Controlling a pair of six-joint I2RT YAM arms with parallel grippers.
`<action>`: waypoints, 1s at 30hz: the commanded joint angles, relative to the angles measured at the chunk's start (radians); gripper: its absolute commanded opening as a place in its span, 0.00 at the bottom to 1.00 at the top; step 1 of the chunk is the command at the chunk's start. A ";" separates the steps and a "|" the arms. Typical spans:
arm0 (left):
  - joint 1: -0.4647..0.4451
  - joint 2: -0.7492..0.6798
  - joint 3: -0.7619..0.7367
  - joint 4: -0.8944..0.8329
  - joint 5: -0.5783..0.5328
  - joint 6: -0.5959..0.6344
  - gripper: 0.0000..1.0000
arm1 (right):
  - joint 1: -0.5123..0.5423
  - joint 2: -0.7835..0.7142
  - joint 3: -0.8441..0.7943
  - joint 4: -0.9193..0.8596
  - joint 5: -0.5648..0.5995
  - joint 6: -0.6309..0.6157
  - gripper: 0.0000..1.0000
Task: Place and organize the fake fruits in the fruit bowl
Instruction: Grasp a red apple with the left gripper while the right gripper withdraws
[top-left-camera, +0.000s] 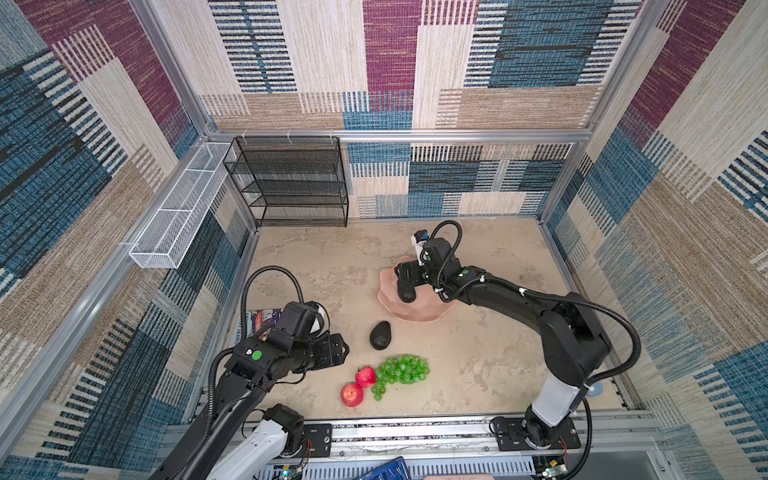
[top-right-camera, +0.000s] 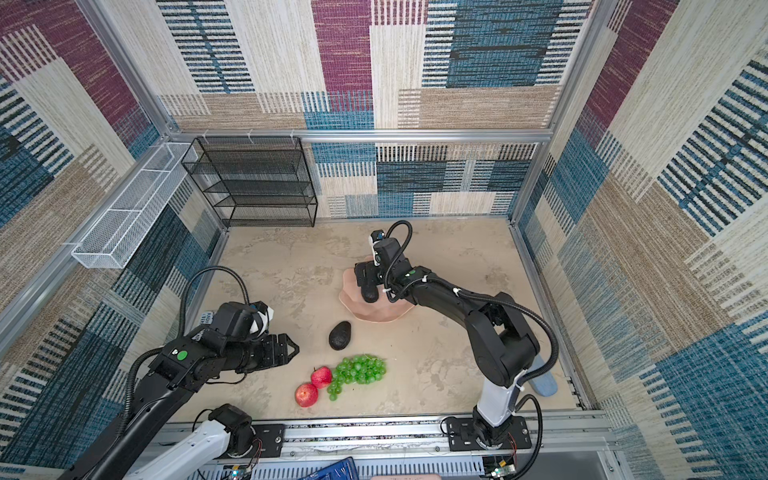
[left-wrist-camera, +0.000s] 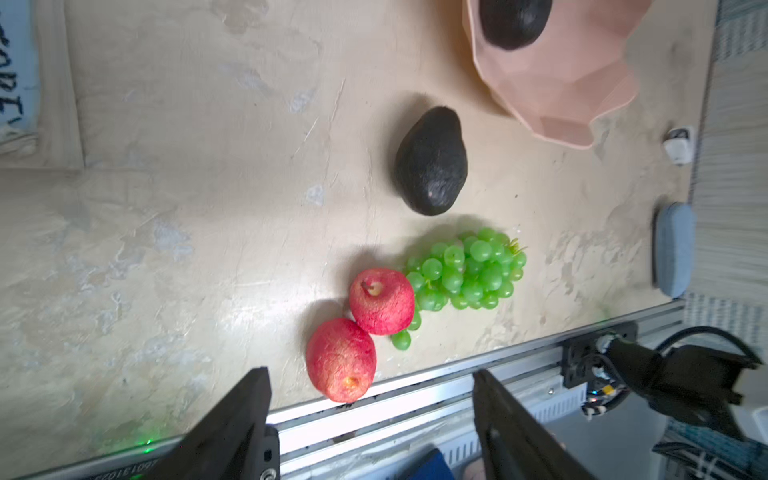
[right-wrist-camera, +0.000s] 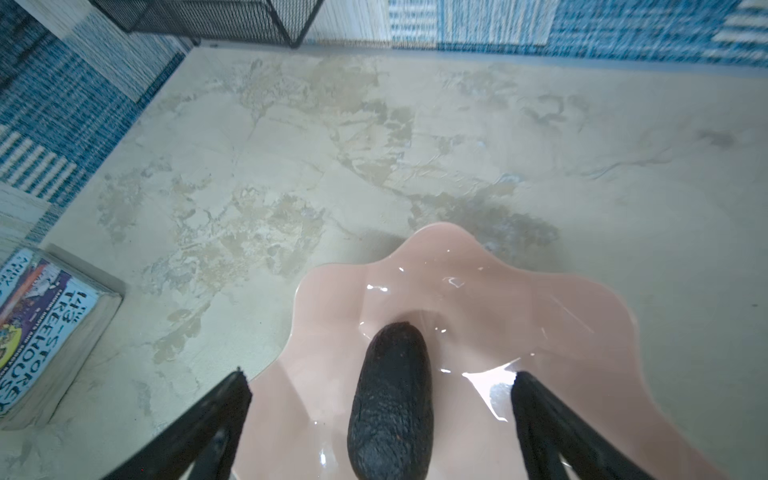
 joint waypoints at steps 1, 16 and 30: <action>-0.103 0.014 -0.014 -0.060 -0.133 -0.127 0.81 | -0.003 -0.082 -0.066 0.092 0.050 0.015 1.00; -0.503 0.210 -0.085 0.010 -0.210 -0.219 0.90 | -0.020 -0.318 -0.304 0.108 0.082 0.054 1.00; -0.505 0.273 -0.215 0.111 -0.192 -0.261 0.89 | -0.021 -0.398 -0.344 0.093 0.121 0.073 1.00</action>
